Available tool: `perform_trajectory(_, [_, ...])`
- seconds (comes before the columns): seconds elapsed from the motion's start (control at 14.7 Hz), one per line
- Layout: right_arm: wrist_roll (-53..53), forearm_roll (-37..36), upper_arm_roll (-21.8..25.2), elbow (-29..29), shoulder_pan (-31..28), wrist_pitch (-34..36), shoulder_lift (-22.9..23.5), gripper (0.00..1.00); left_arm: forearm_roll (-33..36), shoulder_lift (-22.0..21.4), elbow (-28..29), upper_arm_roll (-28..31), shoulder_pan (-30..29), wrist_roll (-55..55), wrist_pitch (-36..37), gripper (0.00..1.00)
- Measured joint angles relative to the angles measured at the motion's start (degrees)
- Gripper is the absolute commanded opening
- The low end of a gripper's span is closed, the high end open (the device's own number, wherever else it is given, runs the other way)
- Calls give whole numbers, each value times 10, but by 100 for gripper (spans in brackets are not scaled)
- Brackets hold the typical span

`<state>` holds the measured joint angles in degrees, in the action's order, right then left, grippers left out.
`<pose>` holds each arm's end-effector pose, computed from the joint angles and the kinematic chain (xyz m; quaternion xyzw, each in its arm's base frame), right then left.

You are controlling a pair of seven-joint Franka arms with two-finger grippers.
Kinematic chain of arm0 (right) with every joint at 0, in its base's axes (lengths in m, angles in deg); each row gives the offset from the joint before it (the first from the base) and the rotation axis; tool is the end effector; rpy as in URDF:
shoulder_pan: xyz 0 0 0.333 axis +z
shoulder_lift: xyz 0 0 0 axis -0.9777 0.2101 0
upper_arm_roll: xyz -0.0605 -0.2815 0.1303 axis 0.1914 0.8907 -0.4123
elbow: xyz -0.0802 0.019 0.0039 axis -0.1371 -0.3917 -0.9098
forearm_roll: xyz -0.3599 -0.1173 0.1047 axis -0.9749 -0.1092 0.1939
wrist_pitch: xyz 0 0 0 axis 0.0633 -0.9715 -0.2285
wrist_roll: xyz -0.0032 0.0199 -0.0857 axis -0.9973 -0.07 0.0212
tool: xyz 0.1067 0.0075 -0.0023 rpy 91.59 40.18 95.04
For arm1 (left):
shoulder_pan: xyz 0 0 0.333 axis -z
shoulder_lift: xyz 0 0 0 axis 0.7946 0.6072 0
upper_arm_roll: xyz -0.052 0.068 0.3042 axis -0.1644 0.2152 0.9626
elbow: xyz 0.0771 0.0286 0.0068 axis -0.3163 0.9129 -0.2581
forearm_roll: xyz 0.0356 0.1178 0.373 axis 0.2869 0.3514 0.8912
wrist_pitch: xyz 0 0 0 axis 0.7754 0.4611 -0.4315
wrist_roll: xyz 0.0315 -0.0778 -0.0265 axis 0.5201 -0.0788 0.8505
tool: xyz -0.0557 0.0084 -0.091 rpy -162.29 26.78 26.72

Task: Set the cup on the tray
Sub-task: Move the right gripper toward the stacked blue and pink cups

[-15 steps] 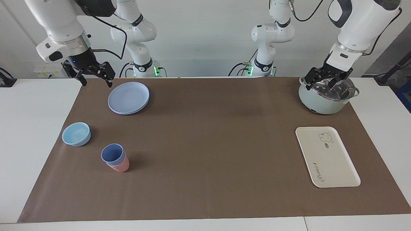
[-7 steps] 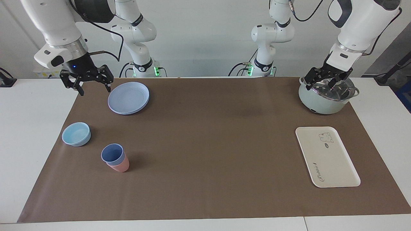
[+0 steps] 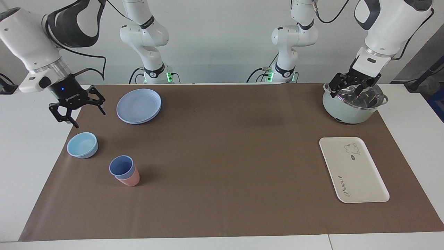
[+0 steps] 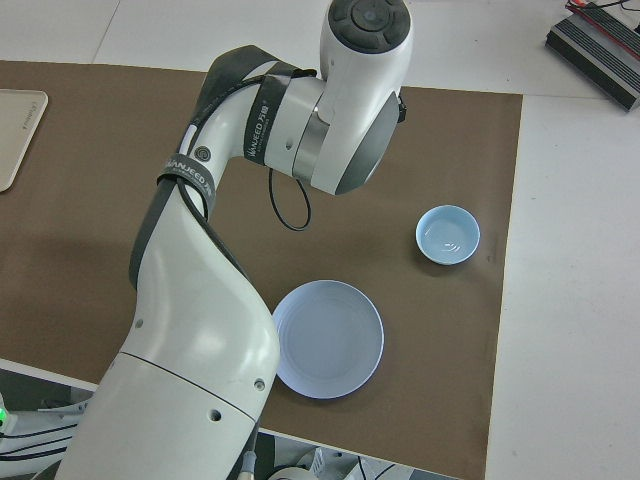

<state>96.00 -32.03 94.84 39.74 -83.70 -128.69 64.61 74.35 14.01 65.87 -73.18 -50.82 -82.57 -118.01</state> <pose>0.5644 -0.1167 0.5303 -0.9287 -0.3093 -0.1838 0.0894 0.5428 -0.0230 0.6118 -0.9997 -0.0088 0.0184 0.0102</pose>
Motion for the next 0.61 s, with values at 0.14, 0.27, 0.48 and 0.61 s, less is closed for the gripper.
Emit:
perform_trajectory(0.14, [134, 82, 0, 25, -23, -26, 21, 100, 0, 0, 0, 0, 0, 0, 0, 100])
perform_trajectory(0.27, [257, 174, 1, 33, -47, -39, 60, 100, 0, 0, 0, 0, 0, 0, 0, 100])
perform_trajectory(0.48, [334, 263, 1, 33, -63, -42, 114, 100, 0, 0, 0, 0, 0, 0, 0, 100])
perform_trajectory(0.61, [358, 302, -2, 33, -62, -43, 135, 100, 0, 0, 0, 0, 0, 0, 0, 100])
